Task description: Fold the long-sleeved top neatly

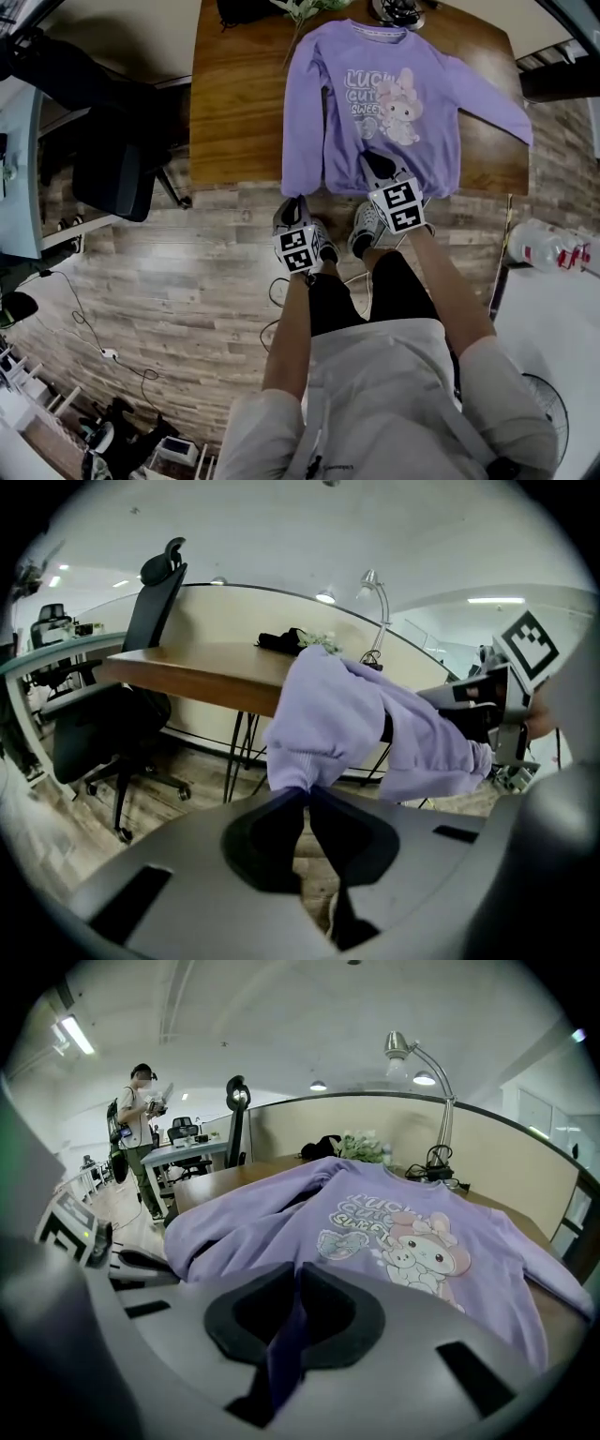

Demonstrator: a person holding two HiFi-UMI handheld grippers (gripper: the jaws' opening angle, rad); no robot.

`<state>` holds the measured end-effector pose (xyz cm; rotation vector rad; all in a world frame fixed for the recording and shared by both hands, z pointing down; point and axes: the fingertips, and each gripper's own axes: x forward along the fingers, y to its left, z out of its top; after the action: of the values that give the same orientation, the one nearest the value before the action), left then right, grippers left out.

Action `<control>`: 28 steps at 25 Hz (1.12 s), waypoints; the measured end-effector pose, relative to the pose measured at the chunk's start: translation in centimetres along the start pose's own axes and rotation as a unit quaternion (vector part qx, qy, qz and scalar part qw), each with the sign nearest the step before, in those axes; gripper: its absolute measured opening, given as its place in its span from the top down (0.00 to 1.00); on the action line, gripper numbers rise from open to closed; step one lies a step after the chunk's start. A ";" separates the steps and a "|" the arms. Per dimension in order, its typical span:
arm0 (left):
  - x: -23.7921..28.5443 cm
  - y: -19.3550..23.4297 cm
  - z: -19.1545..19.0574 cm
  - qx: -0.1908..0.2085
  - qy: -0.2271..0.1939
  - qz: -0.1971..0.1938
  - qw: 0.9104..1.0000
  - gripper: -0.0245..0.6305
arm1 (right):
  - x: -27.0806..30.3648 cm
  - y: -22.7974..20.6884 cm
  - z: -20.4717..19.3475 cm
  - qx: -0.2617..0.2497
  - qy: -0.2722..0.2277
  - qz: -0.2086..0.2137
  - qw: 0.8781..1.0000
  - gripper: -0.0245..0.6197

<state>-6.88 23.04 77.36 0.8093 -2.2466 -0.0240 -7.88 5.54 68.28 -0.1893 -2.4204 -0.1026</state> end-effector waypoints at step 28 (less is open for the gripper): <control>-15.1 11.2 28.7 0.253 -0.071 0.186 0.947 0.92 | -0.1 0.8 -1.1 0.047 0.077 0.122 0.989 0.94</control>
<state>-23.58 34.22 49.57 0.6350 -2.5477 0.7180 -6.99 6.18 69.09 -0.4165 -2.2245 0.1030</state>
